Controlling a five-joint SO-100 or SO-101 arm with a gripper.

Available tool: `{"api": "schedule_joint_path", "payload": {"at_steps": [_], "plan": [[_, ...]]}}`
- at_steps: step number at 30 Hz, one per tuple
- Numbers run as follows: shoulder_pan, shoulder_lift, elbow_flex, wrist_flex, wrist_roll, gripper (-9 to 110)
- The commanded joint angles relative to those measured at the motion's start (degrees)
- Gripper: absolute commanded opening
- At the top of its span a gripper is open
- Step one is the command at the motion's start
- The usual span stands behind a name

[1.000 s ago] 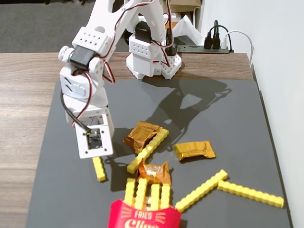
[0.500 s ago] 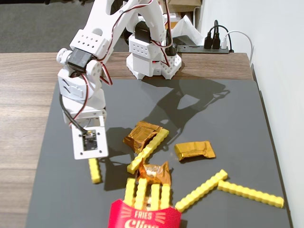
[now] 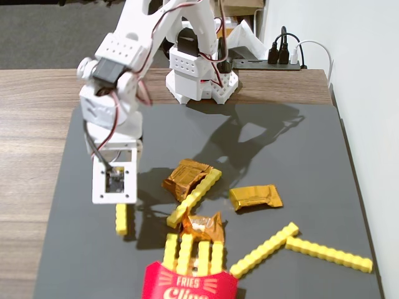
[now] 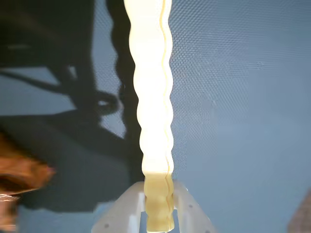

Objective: Grab a fry

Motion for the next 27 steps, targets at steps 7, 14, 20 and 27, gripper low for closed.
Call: {"api": "schedule_joint_path", "payload": {"at_steps": [7, 14, 20, 27], "plan": [[-11.78, 14.59, -2.02, 10.28, 14.68, 1], [-22.68, 20.21, -1.76, 15.12, 24.35, 1], [-28.21, 22.85, -2.46, 18.11, 30.41, 1], [-29.62, 24.35, -2.46, 19.6, 32.34, 1]]}}
